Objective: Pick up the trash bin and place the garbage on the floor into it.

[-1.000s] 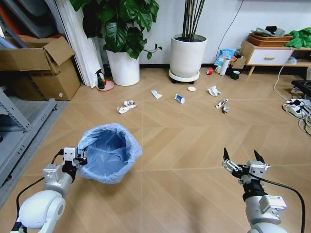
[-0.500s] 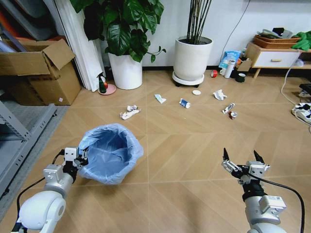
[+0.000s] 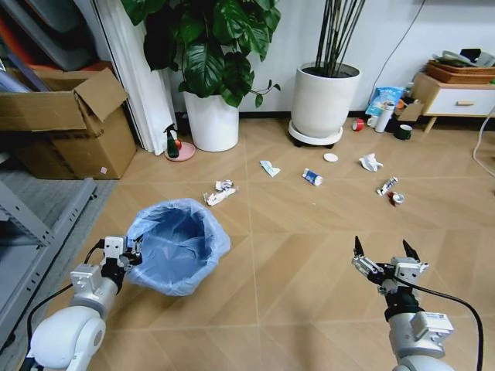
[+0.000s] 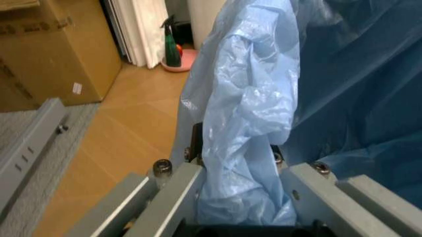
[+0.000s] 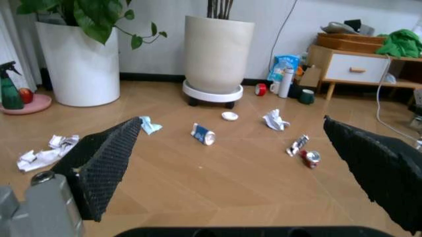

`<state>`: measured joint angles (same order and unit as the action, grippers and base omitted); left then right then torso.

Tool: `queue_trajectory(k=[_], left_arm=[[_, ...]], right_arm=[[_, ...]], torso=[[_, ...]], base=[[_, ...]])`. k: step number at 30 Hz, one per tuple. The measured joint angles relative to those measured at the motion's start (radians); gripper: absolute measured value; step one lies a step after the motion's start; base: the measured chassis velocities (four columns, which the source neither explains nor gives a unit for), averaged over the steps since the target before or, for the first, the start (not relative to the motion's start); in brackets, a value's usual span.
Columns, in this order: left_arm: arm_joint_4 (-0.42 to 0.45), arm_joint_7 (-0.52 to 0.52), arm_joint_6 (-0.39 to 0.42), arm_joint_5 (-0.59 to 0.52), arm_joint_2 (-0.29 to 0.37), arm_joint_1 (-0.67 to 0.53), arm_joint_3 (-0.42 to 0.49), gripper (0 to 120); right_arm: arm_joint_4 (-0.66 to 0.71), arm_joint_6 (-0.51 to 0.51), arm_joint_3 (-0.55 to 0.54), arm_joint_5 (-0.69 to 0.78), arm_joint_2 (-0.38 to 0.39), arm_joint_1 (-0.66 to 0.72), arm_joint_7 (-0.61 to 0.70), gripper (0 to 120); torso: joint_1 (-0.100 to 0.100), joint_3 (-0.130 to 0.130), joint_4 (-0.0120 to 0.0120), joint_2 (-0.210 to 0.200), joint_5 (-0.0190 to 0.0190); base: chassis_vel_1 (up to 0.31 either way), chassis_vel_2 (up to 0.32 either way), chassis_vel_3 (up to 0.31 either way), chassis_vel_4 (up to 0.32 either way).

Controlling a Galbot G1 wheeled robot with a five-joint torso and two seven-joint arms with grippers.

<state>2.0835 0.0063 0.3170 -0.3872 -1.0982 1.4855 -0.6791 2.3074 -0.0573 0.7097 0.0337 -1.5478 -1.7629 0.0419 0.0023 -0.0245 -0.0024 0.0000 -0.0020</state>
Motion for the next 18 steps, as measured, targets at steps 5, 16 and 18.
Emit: queue_trajectory(k=[5, 16, 18], left_arm=[[0.001, 0.003, -0.002, 0.003, -0.001, 0.000, 0.000, 1], [0.004, 0.010, -0.010, 0.015, -0.003, 0.009, -0.001, 1], [0.004, 0.010, -0.011, 0.016, -0.003, 0.009, -0.001, 1]], right_arm=[[-0.001, 0.002, 0.000, -0.001, -0.001, 0.000, 0.000, 100], [-0.011, 0.009, -0.003, -0.007, -0.007, 0.003, -0.011, 100], [-0.012, 0.010, -0.003, -0.007, -0.008, 0.003, -0.011, 100]], torso=[[0.000, 0.000, -0.0003, 0.000, 0.0000], [0.000, 0.000, 0.0000, 0.000, 0.0004], [0.000, 0.000, -0.0002, 0.000, -0.0004]], base=[[-0.086, 0.269, 0.085, -0.288], [-0.121, 0.312, 0.109, -0.302], [-0.144, 0.311, 0.135, -0.294]])
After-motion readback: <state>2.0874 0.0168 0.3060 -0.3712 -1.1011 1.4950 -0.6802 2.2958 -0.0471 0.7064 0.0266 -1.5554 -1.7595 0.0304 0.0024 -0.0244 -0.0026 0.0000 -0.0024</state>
